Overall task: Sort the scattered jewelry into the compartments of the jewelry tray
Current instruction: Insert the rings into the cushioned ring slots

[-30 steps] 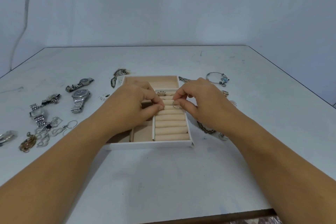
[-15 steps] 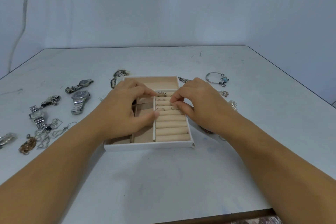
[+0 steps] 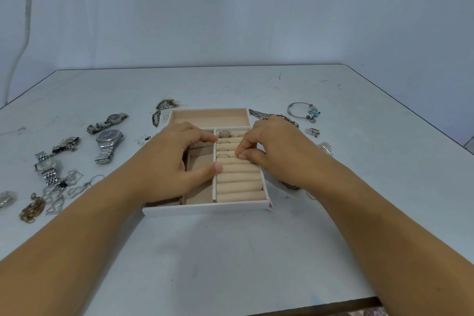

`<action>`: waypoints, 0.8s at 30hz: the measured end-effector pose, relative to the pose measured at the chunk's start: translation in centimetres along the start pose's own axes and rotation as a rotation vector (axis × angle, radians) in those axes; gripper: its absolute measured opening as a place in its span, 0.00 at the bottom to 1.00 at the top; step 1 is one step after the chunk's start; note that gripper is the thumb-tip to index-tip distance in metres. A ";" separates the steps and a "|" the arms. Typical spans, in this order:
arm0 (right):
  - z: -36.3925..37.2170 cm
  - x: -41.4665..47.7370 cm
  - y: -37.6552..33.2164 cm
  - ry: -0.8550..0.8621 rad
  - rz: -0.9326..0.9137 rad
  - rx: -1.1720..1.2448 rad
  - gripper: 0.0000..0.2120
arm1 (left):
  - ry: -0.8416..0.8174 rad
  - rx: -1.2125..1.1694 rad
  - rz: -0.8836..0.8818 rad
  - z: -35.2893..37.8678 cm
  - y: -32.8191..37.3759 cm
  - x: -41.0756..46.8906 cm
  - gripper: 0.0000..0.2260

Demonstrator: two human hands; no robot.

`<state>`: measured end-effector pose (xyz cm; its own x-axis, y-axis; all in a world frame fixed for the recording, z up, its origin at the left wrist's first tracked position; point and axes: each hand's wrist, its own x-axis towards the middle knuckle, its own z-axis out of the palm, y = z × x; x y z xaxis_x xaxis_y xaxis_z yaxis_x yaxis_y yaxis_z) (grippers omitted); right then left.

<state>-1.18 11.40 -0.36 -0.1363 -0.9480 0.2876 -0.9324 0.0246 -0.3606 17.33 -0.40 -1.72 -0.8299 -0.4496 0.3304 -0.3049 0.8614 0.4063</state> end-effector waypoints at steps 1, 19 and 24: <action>0.0 0.0 0.0 0.000 -0.005 -0.003 0.05 | -0.002 0.002 -0.001 0.0 0.0 0.0 0.26; -6.9 -6.2 6.2 0.076 0.110 -0.126 0.08 | -0.026 -0.040 0.088 0.6 5.5 1.7 0.20; -6.5 -8.3 8.8 0.061 0.186 -0.113 0.10 | -0.092 0.002 0.105 2.1 7.9 3.1 0.18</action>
<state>-10.37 21.55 -0.18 -0.3264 -0.9030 0.2794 -0.9203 0.2362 -0.3118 11.36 5.48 0.77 -0.8965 -0.3337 0.2914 -0.2150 0.9029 0.3722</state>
